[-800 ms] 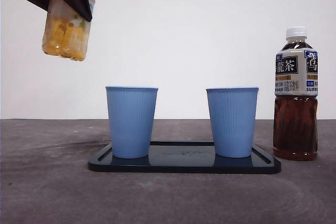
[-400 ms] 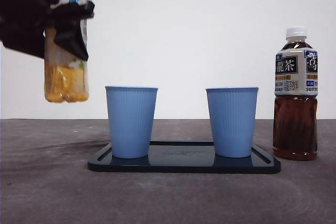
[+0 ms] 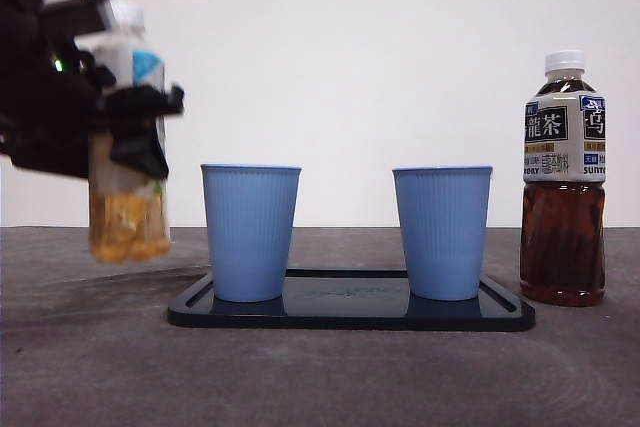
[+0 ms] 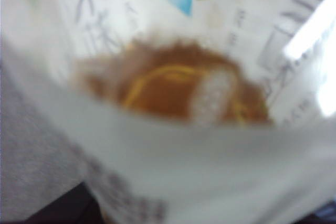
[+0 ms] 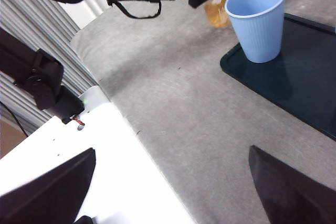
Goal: Pour the drink into the cup
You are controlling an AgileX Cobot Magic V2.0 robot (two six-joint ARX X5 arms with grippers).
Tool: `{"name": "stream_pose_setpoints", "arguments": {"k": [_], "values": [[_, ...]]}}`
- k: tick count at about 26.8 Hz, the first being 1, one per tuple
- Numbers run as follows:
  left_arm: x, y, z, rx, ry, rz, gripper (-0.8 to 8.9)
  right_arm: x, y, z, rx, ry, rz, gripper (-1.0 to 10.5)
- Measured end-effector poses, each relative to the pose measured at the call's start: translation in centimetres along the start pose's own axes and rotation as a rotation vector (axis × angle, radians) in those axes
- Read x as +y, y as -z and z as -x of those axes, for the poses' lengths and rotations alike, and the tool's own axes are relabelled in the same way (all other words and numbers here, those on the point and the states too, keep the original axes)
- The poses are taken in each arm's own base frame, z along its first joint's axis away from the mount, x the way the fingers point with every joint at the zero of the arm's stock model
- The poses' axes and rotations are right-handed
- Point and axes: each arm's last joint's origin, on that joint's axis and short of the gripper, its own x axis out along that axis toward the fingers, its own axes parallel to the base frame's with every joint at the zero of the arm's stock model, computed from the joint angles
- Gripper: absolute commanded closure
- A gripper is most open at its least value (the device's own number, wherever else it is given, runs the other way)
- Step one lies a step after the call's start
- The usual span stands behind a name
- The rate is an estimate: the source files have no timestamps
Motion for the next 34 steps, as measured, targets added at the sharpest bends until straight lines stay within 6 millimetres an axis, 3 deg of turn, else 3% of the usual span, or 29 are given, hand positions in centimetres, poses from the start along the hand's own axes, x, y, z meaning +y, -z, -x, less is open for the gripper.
{"name": "stream_pose_setpoints", "arguments": {"k": [20,24,27,30,34], "values": [[0.2,1.6,-2.4,0.027,-0.013,-0.003,6.55,0.0,0.0,0.0,-0.003,0.014,-0.034,4.8],[0.2,1.7,-2.4,0.036,-0.015,-0.004,5.01,0.0,0.0,0.0,-0.003,0.014,-0.034,4.8],[0.2,1.7,-2.4,0.05,-0.017,-0.006,4.74,0.0,0.0,0.0,-0.003,0.014,-0.034,4.8],[0.3,1.9,-2.3,0.077,-0.022,-0.011,3.28,0.0,0.0,0.0,-0.003,0.014,-0.034,4.8],[0.3,1.8,-2.2,0.077,-0.022,-0.011,3.15,0.0,0.0,0.0,-0.003,0.014,-0.034,4.8]]}}
